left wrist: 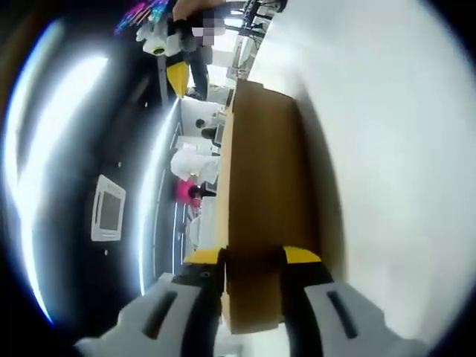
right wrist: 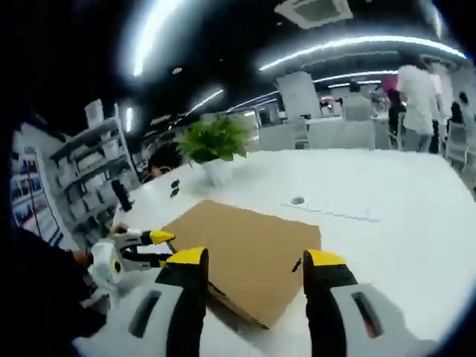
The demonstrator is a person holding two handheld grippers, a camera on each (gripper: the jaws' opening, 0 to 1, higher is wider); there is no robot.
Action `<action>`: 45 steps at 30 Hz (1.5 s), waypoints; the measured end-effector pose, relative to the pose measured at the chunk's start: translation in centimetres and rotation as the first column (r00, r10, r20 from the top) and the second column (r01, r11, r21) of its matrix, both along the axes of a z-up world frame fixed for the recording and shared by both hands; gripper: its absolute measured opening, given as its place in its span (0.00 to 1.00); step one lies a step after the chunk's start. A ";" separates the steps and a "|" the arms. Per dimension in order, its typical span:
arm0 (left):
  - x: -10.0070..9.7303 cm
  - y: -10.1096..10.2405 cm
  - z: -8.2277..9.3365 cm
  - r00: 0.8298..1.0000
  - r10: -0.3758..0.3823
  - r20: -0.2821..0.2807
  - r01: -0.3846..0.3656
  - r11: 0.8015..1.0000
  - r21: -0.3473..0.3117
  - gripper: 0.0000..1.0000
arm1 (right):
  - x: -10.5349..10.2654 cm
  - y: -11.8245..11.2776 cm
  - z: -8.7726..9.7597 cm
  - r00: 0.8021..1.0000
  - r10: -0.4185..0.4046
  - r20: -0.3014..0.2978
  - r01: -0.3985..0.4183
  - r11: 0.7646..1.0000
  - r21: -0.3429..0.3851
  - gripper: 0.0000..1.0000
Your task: Operate the shoe box by opening the lid, removing the specified soft item, and placing it in the target area until the item is outside and the box remains undamaged.
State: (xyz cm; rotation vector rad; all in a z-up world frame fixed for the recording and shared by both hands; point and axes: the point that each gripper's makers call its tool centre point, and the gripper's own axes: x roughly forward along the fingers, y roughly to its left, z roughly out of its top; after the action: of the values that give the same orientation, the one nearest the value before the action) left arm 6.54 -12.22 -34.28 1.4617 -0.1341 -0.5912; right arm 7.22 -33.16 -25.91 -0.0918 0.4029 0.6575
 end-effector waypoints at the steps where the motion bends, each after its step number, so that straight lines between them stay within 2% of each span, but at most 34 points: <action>1: 0.0 0.0 0.0 1.000 0.000 -0.001 0.000 1.000 0.000 0.29 | -0.1 0.4 0.2 0.999 0.016 0.039 -0.014 0.999 -0.034 0.57; 6: -0.1 0.0 0.0 1.000 0.001 0.000 -0.001 1.000 0.001 0.29 | -2.0 3.1 1.5 0.987 0.102 0.123 -0.096 0.994 -0.054 0.55; 7: -0.1 0.0 0.0 1.000 0.001 -0.001 -0.001 1.000 0.000 0.29 | -2.3 3.5 1.7 0.984 0.105 0.146 -0.095 0.992 -0.077 0.55; 9: -0.1 0.0 -0.1 1.000 -0.003 -0.004 0.003 1.000 -0.001 0.29 | -2.6 3.9 1.8 0.962 0.144 0.231 -0.094 0.972 -0.215 0.57; 10: -0.2 0.0 -0.1 1.000 -0.003 -0.003 0.003 1.000 -0.001 0.29 | -2.7 4.0 1.5 0.948 0.173 0.266 -0.085 0.946 -0.311 0.58; 13: -0.2 0.0 -0.1 1.000 0.000 -0.003 0.000 1.000 0.003 0.29 | -3.3 4.9 0.4 0.915 0.258 0.311 -0.077 0.867 -0.492 0.64; 17: -0.2 0.0 -0.1 1.000 0.000 -0.004 0.000 1.000 0.004 0.29 | -3.6 5.7 -1.0 0.889 0.311 0.334 -0.033 0.773 -0.633 0.66; 22: -0.2 0.1 -0.1 1.000 0.007 -0.004 -0.007 1.000 0.001 0.29 | -3.6 6.6 -2.3 0.867 0.350 0.354 -0.011 0.724 -0.690 0.66; 23: -0.3 0.1 -0.1 1.000 0.007 -0.004 -0.007 1.000 0.003 0.29 | -3.5 6.6 -2.7 0.863 0.360 0.355 0.006 0.695 -0.719 0.66; 24: -0.3 0.2 -0.1 1.000 0.008 -0.004 -0.008 1.000 0.003 0.29 | -3.4 6.6 -2.8 0.856 0.373 0.358 0.012 0.677 -0.736 0.66; 29: -0.3 0.2 -0.1 1.000 0.010 -0.002 -0.010 1.000 0.002 0.29 | -2.6 7.1 -4.3 0.841 0.393 0.371 0.052 0.625 -0.779 0.65; 30: -0.2 0.2 -0.2 1.000 0.011 -0.002 -0.011 1.000 0.002 0.29 | -2.3 6.9 -4.6 0.838 0.397 0.374 0.071 0.600 -0.797 0.65; 38: -0.1 0.1 -0.1 1.000 0.011 0.000 -0.011 1.000 0.002 0.29 | -1.2 7.4 -5.8 0.820 0.427 0.382 0.103 0.546 -0.831 0.64; 43: -0.1 0.1 0.0 1.000 0.012 0.000 -0.012 1.000 0.003 0.29 | -0.7 7.5 -6.2 0.817 0.429 0.386 0.114 0.536 -0.837 0.61; 45: -0.1 0.0 0.0 1.000 0.011 0.000 -0.011 1.000 0.002 0.29 | -0.4 7.4 -6.6 0.812 0.435 0.389 0.133 0.511 -0.849 0.60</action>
State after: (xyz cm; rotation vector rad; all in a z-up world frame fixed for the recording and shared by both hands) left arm 6.47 -12.18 -34.30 1.4638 -0.1251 -0.5822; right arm 6.78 -25.73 -32.50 -1.3008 0.0908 0.5202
